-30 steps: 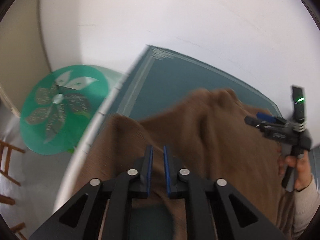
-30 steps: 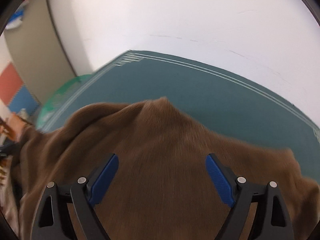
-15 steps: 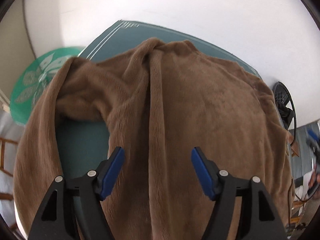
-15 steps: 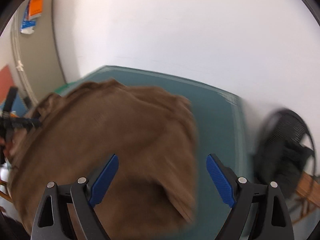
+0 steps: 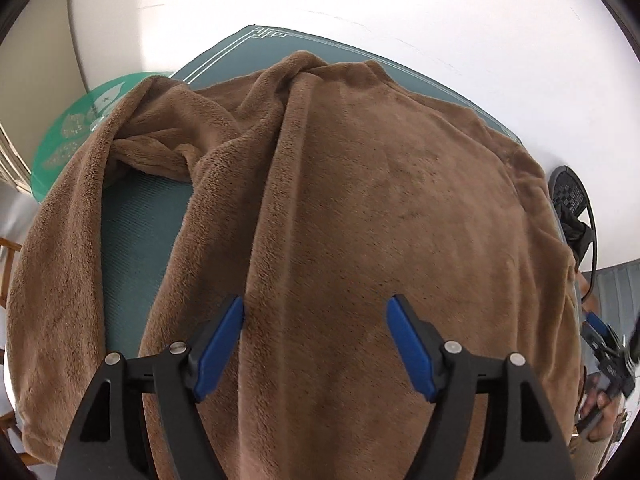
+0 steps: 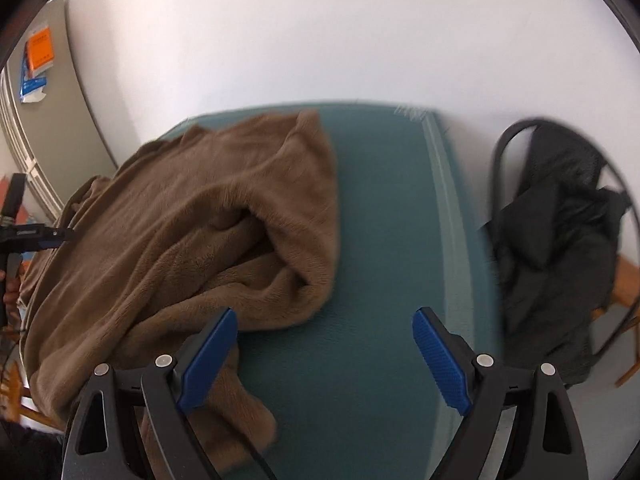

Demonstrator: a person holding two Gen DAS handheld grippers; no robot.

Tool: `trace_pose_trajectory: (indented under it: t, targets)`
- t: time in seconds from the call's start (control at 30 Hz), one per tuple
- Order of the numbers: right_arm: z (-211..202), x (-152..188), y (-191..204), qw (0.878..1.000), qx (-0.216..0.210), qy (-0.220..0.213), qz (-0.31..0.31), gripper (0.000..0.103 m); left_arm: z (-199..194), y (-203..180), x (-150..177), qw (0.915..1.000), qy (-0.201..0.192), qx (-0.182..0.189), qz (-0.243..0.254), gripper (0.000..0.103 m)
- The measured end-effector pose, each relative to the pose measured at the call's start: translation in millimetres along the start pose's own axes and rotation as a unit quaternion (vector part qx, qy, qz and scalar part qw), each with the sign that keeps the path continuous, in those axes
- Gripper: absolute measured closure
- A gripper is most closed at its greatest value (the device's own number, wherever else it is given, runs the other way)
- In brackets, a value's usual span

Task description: Fold clothes

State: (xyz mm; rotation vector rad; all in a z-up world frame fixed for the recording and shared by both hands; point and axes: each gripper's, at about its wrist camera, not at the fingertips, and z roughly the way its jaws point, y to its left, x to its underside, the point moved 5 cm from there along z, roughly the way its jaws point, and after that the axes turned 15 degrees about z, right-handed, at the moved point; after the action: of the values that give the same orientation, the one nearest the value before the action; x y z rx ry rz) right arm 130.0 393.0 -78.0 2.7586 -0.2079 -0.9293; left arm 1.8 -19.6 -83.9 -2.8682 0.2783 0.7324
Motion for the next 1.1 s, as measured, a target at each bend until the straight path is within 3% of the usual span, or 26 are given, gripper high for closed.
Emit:
trace_pose_trajectory:
  t: [0.1, 0.2, 0.3, 0.43, 0.57, 0.67, 0.83, 1.0, 1.1]
  targets:
    - [36.0, -11.2, 8.9, 0.999, 0.023, 0.023, -0.004, 0.012, -1.5, -0.5, 3.1, 1.0, -0.002, -0.002, -0.005, 0.025]
    - [65.3, -24.7, 10.4, 0.996, 0.079, 0.034, -0.026, 0.012, 1.6, 4.4, 8.0, 0.9998, 0.001, -0.007, -0.02, 0.024]
    - [72.8, -43.1, -2.9, 0.992, 0.119, 0.022, -0.037, 0.012, 5.9, 14.1, 15.7, 0.9989, 0.008, -0.016, -0.043, 0.024]
    - [48.3, -92.0, -46.6, 0.974, 0.219, -0.056, -0.021, 0.012, 13.5, 25.2, 21.5, 0.9981, 0.011, -0.016, -0.059, 0.024]
    - [28.3, -130.8, -67.4, 0.958, 0.265, -0.111, -0.001, 0.012, 15.8, 28.7, 19.1, 0.9982, 0.004, -0.014, -0.058, 0.024]
    - [31.3, -132.8, -49.6, 0.965, 0.24, -0.102, -0.022, 0.012, 18.7, 27.2, 16.8, 0.9986, 0.002, -0.021, -0.049, 0.022]
    - [12.9, -101.4, -14.4, 0.969, 0.217, -0.089, -0.073, 0.012, 19.5, 24.6, 18.7, 0.9991, -0.003, -0.02, -0.038, 0.021]
    - [-29.4, -46.2, 29.0, 0.987, 0.115, -0.059, -0.093, 0.011, 12.5, 26.8, 23.0, 0.9988, -0.012, -0.003, -0.048, 0.021]
    - [-29.9, -8.6, 57.8, 0.989, 0.082, -0.018, -0.125, 0.011, 10.5, 23.5, 24.3, 0.9987, -0.016, 0.006, -0.048, 0.021]
